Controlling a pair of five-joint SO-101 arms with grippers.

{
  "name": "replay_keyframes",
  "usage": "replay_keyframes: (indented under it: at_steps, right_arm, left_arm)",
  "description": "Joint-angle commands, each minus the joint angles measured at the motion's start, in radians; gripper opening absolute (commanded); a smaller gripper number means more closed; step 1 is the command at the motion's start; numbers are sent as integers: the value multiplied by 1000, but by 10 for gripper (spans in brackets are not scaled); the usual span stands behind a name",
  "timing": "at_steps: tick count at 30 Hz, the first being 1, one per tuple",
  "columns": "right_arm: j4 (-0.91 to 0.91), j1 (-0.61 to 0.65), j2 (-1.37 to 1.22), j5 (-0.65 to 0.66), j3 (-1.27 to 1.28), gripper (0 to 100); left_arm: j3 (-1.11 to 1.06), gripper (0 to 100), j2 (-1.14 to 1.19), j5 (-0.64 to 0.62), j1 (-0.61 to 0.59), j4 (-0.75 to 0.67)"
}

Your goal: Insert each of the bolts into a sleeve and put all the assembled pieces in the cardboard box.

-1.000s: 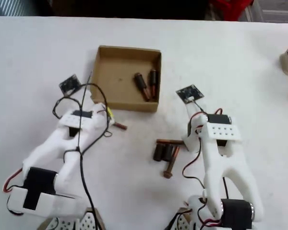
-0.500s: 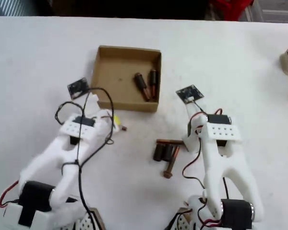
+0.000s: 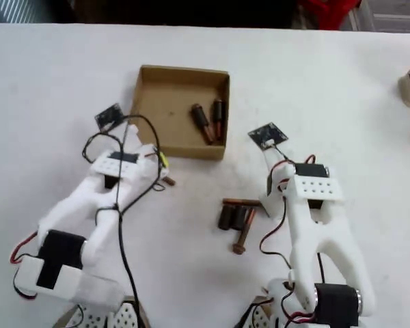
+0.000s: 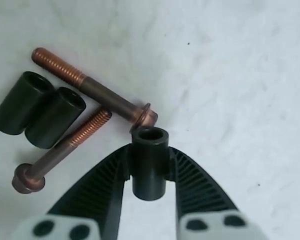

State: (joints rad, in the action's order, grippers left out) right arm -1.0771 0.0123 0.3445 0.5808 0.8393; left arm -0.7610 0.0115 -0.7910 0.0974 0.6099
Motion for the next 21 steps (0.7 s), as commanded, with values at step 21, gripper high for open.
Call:
replay_keyframes:
  at_steps: [21]
  right_arm:
    - [7,12,35,20,-3,18]
  left_arm:
    - [-12,243,-25,-86,-113,-31]
